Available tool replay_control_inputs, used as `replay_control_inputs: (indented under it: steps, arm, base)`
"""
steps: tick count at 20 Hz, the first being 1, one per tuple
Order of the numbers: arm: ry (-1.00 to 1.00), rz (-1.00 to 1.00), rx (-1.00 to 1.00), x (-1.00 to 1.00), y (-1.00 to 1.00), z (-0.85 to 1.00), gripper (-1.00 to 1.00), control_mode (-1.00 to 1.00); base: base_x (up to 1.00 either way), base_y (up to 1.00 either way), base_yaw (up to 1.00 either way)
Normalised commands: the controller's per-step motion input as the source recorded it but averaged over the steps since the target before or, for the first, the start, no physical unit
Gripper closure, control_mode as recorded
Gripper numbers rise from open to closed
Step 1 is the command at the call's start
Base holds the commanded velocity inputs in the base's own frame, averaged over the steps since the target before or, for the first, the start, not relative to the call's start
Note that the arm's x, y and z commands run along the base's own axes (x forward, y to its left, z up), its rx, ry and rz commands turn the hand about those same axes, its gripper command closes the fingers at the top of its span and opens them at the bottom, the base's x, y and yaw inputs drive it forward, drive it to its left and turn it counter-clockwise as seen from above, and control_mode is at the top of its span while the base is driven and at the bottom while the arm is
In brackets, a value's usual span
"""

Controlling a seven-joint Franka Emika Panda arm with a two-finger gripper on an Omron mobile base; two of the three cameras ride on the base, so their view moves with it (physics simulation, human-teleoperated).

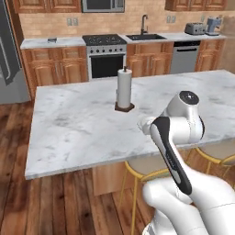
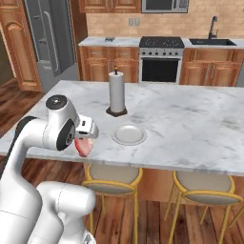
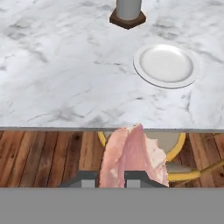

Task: Take the steak from the fridge and place it on the digital scale on the counter by the fridge. Wait a few seconds for a reading, then move it to the plate on the dining counter.

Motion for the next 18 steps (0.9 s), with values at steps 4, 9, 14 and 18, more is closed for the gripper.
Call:
replay_control_inputs:
  steps: [4, 9, 14, 18]
  arm:
    - [0.00, 0.00, 0.00, 0.00, 0.00, 0.00, 1.00, 1.00]
    - [0.04, 0.00, 0.00, 0.31, -0.07, 0.00, 1.00, -1.00]
    - [0.08, 0.00, 0.00, 0.98, -0.42, -0.04, 1.00, -1.00]
    - [0.11, 0.00, 0.00, 1.00, -0.58, -0.14, 1.00, -1.00]
  base:
    - [0.66, -0.59, 0.24]
    - [0.42, -0.06, 0.00]
    - [0.00, 0.00, 0.00]
    - [0.00, 0.00, 0.00]
